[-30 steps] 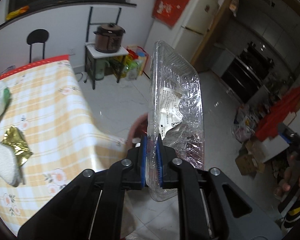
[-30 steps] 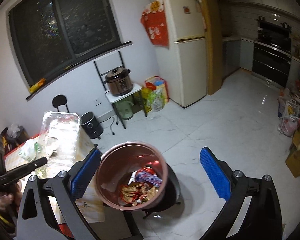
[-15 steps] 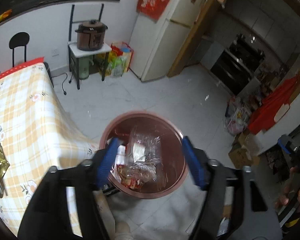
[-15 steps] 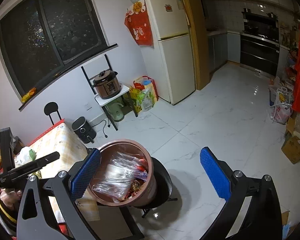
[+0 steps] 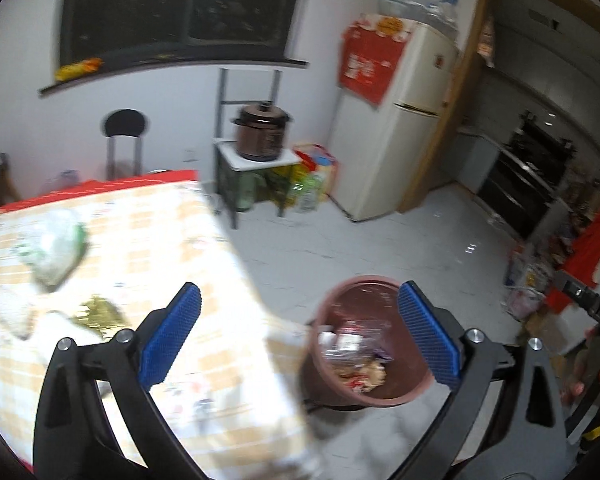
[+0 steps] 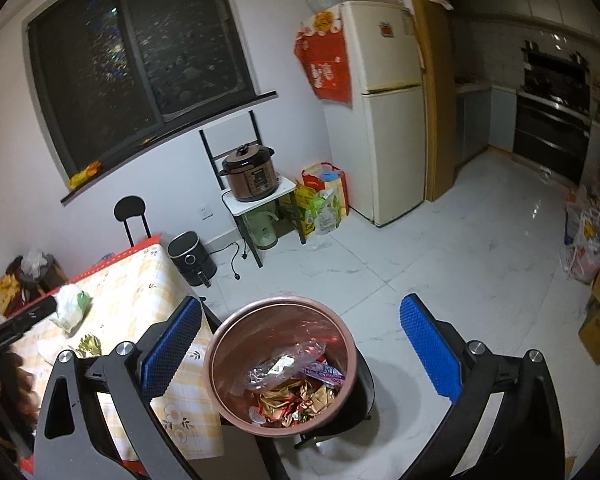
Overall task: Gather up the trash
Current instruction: 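Move the right tool to the white sponge while the left tool returns to the table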
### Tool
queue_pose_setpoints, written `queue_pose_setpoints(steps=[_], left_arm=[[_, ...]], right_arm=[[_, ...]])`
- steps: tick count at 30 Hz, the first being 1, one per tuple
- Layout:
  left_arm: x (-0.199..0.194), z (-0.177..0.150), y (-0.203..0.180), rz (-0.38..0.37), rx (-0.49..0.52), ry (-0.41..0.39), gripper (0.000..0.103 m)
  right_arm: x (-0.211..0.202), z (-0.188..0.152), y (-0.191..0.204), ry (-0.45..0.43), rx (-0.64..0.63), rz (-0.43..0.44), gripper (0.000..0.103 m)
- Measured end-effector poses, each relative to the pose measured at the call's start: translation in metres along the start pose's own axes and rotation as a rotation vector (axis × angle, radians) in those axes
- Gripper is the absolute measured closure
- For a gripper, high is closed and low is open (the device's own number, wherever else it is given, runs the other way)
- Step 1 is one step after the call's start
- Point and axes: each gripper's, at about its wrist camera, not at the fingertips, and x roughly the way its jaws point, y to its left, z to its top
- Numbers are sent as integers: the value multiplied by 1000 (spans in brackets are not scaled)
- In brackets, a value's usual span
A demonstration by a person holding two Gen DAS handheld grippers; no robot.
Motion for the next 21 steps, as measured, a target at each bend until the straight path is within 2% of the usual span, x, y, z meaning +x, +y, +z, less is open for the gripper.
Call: queue_pose_setpoints(steps=[6, 10, 17, 21], left_arm=[[-25, -8, 54, 136, -76, 4, 6], [-41, -17, 89, 192, -134, 1, 6], [-69, -38, 144, 239, -215, 1, 6], [-96, -49, 191, 256, -255, -24, 6]], right_arm=[[20, -4, 35, 32, -60, 50, 5], [35, -6, 60, 71, -73, 98, 5], [48, -7, 133, 105, -164, 156, 5], [53, -10, 174, 129, -193, 171, 5]])
